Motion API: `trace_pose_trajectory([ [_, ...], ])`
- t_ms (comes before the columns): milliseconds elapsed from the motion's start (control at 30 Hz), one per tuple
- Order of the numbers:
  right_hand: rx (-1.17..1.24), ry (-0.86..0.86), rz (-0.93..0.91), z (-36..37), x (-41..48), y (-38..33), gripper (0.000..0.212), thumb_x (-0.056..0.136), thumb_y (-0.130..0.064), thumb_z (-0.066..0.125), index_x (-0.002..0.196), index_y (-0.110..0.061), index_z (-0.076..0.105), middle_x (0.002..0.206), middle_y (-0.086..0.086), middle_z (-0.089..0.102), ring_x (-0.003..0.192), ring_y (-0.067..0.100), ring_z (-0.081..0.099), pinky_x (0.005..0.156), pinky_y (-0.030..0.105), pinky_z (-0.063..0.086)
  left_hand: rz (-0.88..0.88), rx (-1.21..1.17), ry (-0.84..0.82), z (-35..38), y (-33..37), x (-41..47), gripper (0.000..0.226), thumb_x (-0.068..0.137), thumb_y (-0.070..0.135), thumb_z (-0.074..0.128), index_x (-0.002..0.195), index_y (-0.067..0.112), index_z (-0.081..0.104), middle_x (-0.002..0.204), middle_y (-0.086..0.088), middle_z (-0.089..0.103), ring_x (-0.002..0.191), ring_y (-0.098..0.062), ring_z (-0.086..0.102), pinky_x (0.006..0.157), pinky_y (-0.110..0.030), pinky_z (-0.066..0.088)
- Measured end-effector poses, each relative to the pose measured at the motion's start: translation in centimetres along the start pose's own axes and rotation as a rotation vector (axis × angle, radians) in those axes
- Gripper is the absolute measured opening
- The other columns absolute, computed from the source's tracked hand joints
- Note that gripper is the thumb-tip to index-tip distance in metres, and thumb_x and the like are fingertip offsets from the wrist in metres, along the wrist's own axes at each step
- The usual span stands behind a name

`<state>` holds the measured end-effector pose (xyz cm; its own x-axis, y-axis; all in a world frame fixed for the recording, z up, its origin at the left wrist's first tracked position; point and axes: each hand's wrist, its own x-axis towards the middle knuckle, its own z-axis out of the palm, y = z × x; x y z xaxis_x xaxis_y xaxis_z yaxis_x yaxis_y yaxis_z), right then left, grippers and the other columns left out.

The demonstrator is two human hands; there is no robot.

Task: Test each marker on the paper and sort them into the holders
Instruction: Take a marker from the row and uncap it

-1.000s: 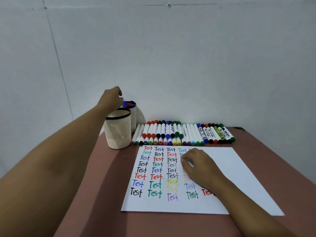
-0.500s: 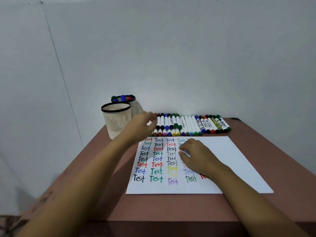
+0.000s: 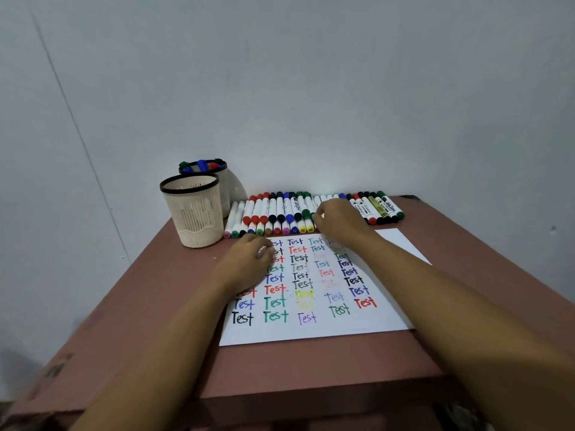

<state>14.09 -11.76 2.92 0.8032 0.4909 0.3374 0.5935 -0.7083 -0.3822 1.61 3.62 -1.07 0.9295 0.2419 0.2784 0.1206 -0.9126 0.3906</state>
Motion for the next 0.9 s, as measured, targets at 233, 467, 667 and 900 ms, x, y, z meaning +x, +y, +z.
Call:
trace_pose_trajectory([
  [233,-0.145,-0.057,0.091,1.8,2.5,-0.3,0.021,0.093,-0.012,0.042,0.103,-0.001,0.055,0.119,0.018,0.052,0.113,0.035,0.047,0.082,0.035,0.039,-0.008,-0.001,0.002,0.2,-0.1,0.1,0.035,0.098,0.033,0.039,0.126,0.017,0.054,0.133,-0.005,0.045,0.118,-0.02,0.045,0.097,-0.029,0.036],
  [467,-0.106,0.024,0.178,2.9,3.1,-0.2,0.026,0.095,-0.014,0.042,0.112,0.0,0.056,0.128,0.017,0.048,0.123,0.033,0.04,0.094,0.038,0.038,-0.001,0.007,0.0,0.2,-0.1,0.0,0.036,0.098,0.032,0.039,0.127,0.016,0.052,0.133,-0.006,0.044,0.119,-0.02,0.044,0.097,-0.029,0.036],
  [667,0.048,0.106,0.25,2.6,3.2,-0.7,0.022,0.091,-0.015,0.049,0.071,-0.007,0.047,0.093,0.013,0.059,0.094,0.03,0.054,0.065,0.03,0.039,-0.008,0.003,-0.008,0.1,-0.3,0.0,0.035,0.098,0.033,0.038,0.126,0.017,0.053,0.132,-0.006,0.045,0.117,-0.02,0.045,0.097,-0.031,0.038],
  [900,0.47,0.33,0.372,-0.5,1.5,-0.5,0.021,0.087,-0.012,0.049,0.069,0.0,0.048,0.056,0.012,0.04,0.053,0.018,0.035,0.048,0.024,0.023,-0.04,-0.054,0.132,-0.2,0.0,0.1,0.035,0.099,0.028,0.039,0.127,0.013,0.052,0.129,-0.008,0.052,0.115,-0.02,0.049,0.092,-0.03,0.038],
])
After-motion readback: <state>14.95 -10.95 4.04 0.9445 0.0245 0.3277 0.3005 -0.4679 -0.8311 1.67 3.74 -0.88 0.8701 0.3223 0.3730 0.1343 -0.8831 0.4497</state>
